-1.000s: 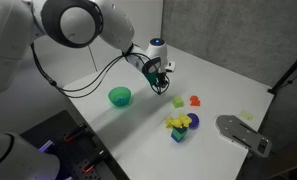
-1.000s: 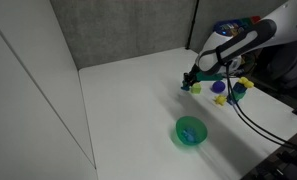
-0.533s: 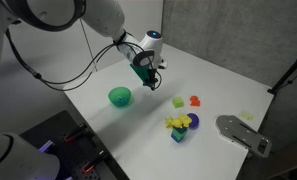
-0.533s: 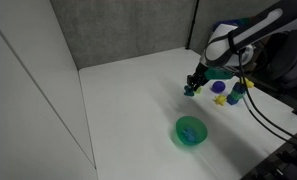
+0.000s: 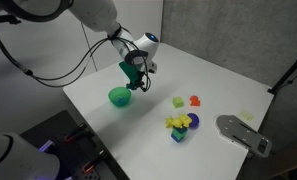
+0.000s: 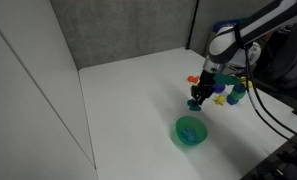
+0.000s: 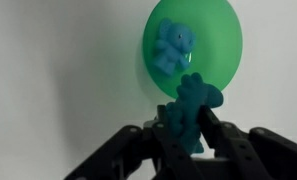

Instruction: Put the green toy in the green bowl

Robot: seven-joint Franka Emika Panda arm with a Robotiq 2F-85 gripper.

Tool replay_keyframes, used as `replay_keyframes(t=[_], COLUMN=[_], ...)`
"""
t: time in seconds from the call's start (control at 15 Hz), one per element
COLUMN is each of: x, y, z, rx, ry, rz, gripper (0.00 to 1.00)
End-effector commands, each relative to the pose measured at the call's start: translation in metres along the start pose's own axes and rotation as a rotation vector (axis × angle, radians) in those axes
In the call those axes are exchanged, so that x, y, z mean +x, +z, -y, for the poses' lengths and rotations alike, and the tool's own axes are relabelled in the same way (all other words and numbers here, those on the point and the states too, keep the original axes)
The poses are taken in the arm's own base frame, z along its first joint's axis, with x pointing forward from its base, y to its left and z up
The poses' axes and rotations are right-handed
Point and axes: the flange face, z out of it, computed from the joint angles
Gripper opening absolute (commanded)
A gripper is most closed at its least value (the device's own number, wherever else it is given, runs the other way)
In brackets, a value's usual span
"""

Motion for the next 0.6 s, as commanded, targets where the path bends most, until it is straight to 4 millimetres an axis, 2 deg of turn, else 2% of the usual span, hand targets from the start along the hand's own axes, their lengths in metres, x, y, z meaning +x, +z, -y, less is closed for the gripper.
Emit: replay_keyframes(t=[0.0, 0.2, 0.27, 0.4, 0.53], x=[-0.024, -0.035, -0.038, -0.042, -0.045], y=[0.001, 0.01, 0.015, 0.02, 0.021], z=[0.003, 0.003, 0.002, 0.001, 0.0], rx=[0.05, 0.055, 0.056, 0.058, 0.067], ry=[-0.037, -0.038, -0.035, -0.029, -0.029], rz=[0.103, 0.195, 0.232, 0.276, 0.313], gripper=[0.12, 0.12, 0.62, 0.69, 0.84])
